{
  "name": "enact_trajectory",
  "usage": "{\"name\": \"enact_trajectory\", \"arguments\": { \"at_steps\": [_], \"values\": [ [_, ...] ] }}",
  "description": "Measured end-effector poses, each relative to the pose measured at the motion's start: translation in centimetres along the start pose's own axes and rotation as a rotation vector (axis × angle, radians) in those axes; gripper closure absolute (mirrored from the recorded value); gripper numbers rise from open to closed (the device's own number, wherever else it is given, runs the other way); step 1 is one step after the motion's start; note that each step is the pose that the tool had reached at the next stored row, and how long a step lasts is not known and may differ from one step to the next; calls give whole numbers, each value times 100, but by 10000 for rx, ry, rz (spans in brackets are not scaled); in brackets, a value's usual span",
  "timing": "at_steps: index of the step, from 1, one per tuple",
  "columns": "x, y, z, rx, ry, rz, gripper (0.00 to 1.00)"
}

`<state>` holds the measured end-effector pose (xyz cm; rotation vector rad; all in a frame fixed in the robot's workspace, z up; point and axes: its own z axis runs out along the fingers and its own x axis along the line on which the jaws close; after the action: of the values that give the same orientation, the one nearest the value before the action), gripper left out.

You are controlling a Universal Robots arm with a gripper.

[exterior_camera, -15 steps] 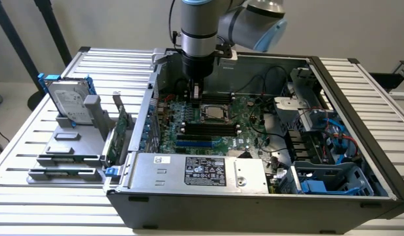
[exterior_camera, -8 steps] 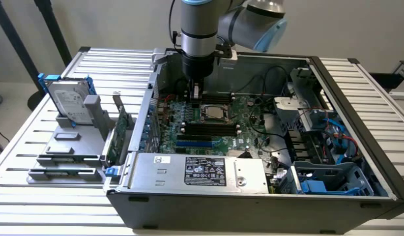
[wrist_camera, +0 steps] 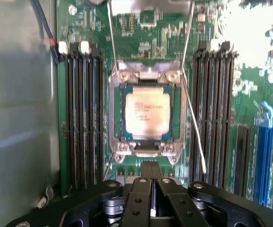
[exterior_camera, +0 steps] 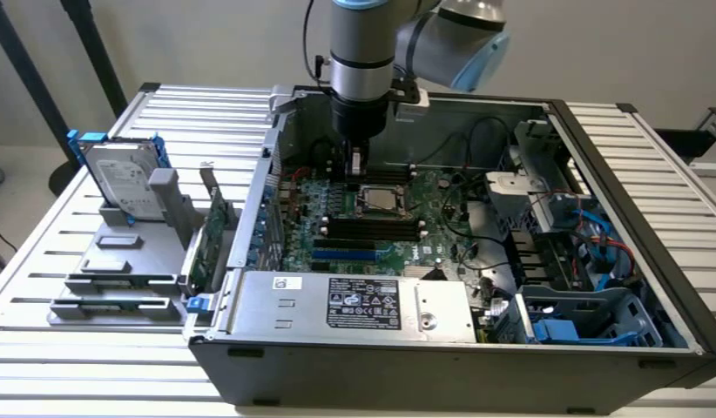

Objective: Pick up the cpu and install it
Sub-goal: 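Close the cpu cover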

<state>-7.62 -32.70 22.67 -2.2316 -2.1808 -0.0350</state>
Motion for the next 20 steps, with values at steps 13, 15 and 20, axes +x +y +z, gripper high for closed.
{"name": "enact_trajectory", "arguments": {
  "at_steps": [13,15,20],
  "values": [
    [-36,593,-209,14,170,-1,89],
    [-37,683,-264,19,201,-3,89],
    [-40,909,-344,43,252,-4,89]
  ]
}}
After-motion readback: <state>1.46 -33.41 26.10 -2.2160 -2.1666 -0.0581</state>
